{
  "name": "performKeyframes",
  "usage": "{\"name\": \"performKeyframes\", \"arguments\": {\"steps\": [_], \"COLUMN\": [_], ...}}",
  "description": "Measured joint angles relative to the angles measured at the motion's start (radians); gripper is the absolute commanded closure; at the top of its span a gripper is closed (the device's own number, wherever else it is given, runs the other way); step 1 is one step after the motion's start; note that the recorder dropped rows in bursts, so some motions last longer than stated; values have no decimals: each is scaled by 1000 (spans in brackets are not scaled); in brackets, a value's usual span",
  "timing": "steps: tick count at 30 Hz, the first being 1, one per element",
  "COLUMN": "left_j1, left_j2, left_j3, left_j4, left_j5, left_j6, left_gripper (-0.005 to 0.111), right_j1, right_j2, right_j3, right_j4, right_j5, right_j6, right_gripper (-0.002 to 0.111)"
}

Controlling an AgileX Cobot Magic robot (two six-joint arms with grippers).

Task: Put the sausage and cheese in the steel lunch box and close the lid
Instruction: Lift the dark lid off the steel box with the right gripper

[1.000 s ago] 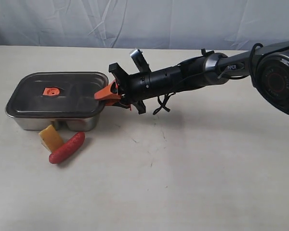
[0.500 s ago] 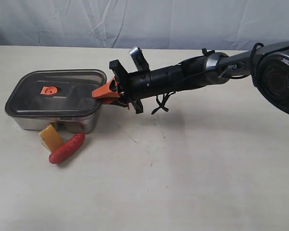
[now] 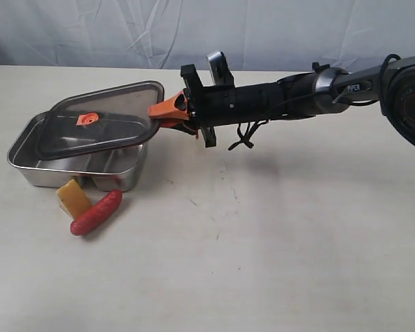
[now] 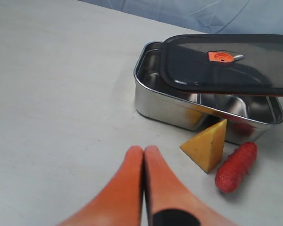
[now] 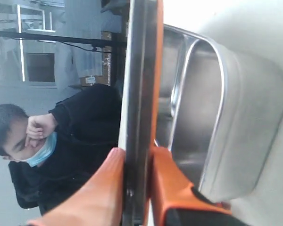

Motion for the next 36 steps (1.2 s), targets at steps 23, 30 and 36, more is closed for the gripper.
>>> {"name": "performKeyframes", "arguments": {"steps": [23,30,36], "left_j1": [0,0,0], "left_j2": [0,0,0], "left_j3": [0,0,0], "left_j4": [0,0,0], "left_j5": [0,0,0], "left_j6": [0,0,0], "left_gripper": [107,107,107], "right_j1": [-142,-181,-119], "right_j2": [-228,-526,-638], "right_j3": [0,0,-2], "right_j4": [-11,-541,-1052], "right_j5": [-17,-265,-205], "right_j6": [-184,-195,-112], "right_gripper": [109,109,109]}}
